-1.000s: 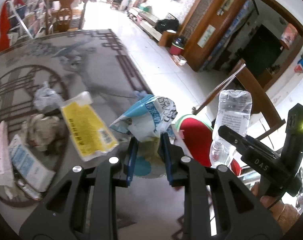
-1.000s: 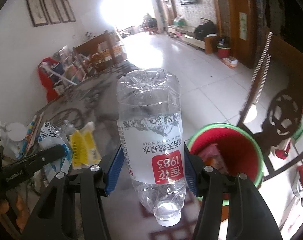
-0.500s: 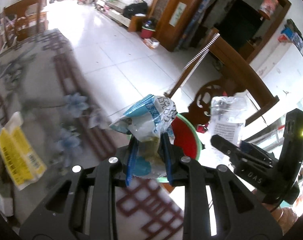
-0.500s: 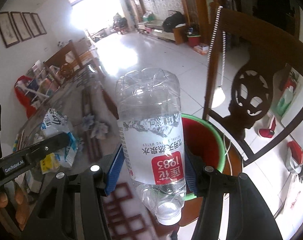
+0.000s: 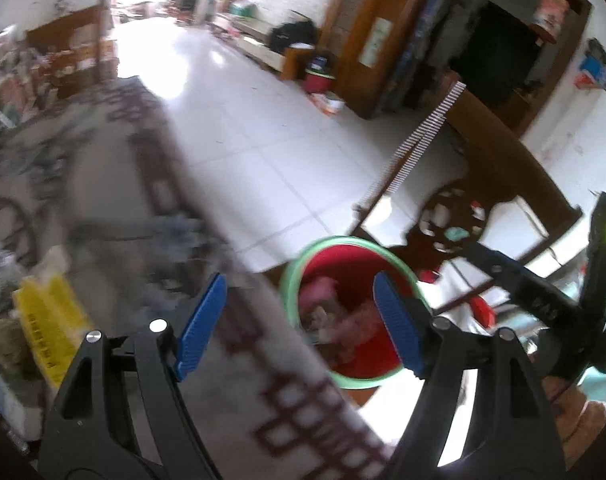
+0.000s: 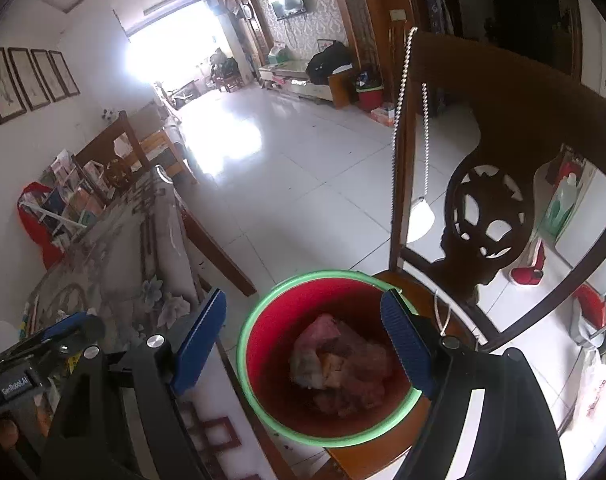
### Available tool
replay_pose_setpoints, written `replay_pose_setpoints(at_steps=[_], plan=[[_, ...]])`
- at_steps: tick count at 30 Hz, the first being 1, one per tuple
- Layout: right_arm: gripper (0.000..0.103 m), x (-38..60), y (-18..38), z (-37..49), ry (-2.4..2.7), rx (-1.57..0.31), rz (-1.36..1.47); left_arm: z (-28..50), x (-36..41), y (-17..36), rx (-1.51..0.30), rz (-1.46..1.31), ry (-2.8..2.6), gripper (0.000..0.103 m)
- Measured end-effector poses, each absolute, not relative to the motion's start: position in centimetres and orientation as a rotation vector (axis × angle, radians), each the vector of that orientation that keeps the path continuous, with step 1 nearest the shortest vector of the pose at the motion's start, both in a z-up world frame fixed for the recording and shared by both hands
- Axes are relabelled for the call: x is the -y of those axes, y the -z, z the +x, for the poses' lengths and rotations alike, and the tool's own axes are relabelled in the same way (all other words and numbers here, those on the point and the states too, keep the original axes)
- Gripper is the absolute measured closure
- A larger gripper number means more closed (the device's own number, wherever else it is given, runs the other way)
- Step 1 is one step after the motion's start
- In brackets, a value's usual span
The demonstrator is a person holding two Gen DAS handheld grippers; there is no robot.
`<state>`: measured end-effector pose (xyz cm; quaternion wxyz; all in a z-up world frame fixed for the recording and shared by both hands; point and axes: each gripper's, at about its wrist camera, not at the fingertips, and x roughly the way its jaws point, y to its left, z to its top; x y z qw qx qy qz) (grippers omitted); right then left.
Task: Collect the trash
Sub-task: 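Move the left tool back to the table and grasp the pink milk carton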
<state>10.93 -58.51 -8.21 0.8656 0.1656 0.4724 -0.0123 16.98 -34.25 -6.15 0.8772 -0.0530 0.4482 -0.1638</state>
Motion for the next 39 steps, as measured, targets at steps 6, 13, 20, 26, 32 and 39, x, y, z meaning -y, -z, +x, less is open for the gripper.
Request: replay_pose_setpoints(at_steps=[6,13,20,26,32,39], plan=[[0.025,56.1,8.9,11.8,-0.029,-1.021,0.342,15.2,24.8,7.4,-0.946,-0.150,0.059,0.030],[0.025,51.7,9.1,12.6,-0.114,-1.051,0.296,9.5,9.7,9.2,-0.959,-0.257,-0.417,0.030],[0.025,46.7,9.4,12.5,-0.193,-1.083,0.255,7.7,-0.3,9.8,-0.972,-0.416,-0.517,0.029],[0.025,42.2,8.3,11.0,-0.249,-1.071,0.190,8.0,-4.5,12.5,-1.066,-0.511,-0.517,0.027],[0.025,39.2,7.8,9.4,-0.240,-1.075,0.174,7.4,-3.9,15.5,-1.179,-0.473,-0.405,0.023],[0.025,34.0,7.1,7.6,-0.274,-1.091,0.154,5.7,-3.8,16.5,-1.178,-0.474,-0.268,0.033]])
